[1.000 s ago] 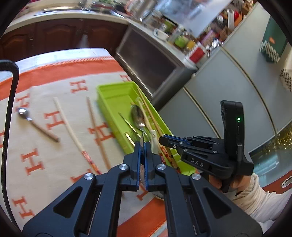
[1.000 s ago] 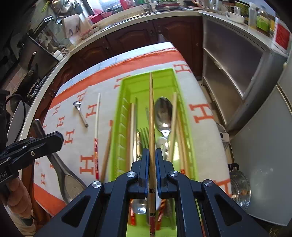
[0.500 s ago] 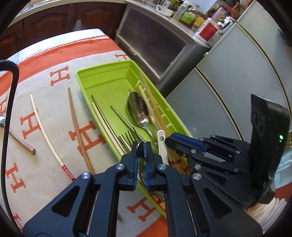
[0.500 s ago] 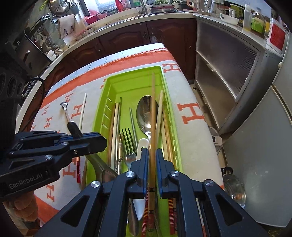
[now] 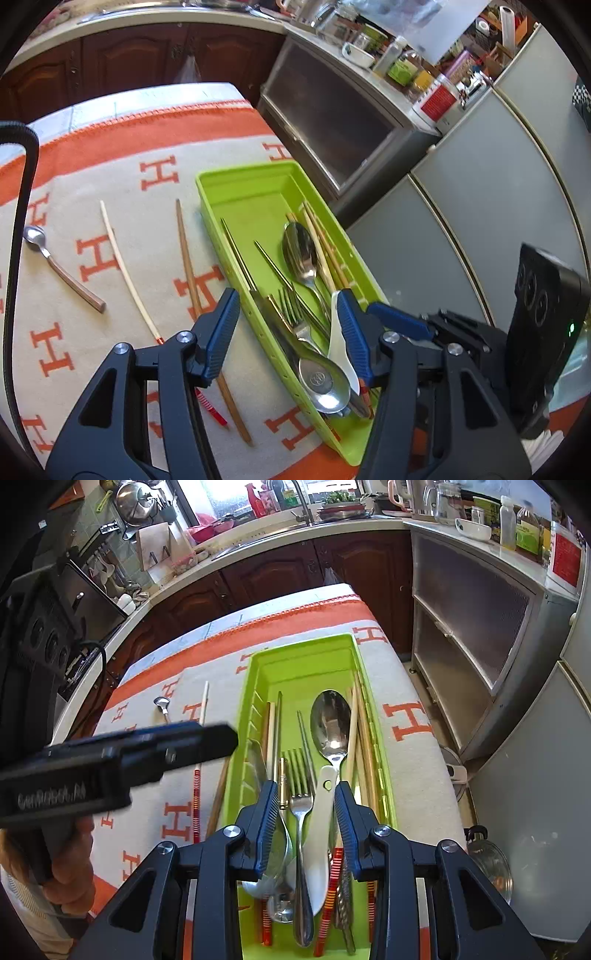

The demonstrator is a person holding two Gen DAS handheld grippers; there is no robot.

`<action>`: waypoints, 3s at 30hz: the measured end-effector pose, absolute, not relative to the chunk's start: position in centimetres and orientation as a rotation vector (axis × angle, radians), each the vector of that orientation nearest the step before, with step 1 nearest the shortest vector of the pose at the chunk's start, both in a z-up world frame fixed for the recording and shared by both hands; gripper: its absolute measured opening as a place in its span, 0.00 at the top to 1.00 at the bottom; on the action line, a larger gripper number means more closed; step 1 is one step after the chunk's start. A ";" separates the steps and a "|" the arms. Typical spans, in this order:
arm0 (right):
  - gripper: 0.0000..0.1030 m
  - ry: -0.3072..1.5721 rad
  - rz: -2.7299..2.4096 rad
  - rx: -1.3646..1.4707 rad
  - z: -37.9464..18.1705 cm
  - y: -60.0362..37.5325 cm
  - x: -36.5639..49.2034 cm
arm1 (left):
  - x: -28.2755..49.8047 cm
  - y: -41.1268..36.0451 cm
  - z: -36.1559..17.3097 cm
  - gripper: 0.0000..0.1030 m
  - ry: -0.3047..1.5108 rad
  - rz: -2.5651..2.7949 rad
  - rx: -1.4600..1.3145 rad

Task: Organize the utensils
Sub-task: 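Carry the chopstick and spoon into the green tray and open both tools, then move both open tools back over the remaining chopsticks, then grasp a brown chopstick with the right tool while the left tool grasps a red-banded chopstick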

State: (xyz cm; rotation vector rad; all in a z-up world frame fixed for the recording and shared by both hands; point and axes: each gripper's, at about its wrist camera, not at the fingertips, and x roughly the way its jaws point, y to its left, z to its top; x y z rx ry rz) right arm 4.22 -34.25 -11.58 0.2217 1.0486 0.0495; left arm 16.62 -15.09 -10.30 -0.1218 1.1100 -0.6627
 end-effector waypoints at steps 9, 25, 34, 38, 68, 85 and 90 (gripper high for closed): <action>0.69 1.043 0.075 0.219 -10.0 -33.3 2.8 | 15.2 -11.9 -8.2 0.50 1.062 -0.569 -0.130; 0.69 1.079 0.174 0.224 -9.5 -28.9 2.6 | 8.9 -0.9 -9.4 0.50 1.040 -0.318 -0.108; 0.69 1.119 0.213 0.187 -9.7 -24.7 3.2 | 7.7 1.4 -11.5 0.50 1.052 -0.212 -0.053; 0.69 1.146 0.195 0.167 -10.3 -23.6 4.1 | 7.7 2.2 -12.1 0.50 1.051 -0.197 -0.050; 0.69 1.339 -0.108 0.223 -15.0 -20.0 14.3 | 7.9 7.0 -14.2 0.50 1.028 -0.176 -0.163; 0.86 1.413 -0.240 0.129 -19.3 -18.5 15.4 | 7.6 8.3 -14.8 0.50 1.025 -0.178 -0.214; 0.93 1.406 -0.120 0.107 -19.5 -16.8 14.9 | 7.8 8.2 -14.9 0.50 1.032 -0.176 -0.222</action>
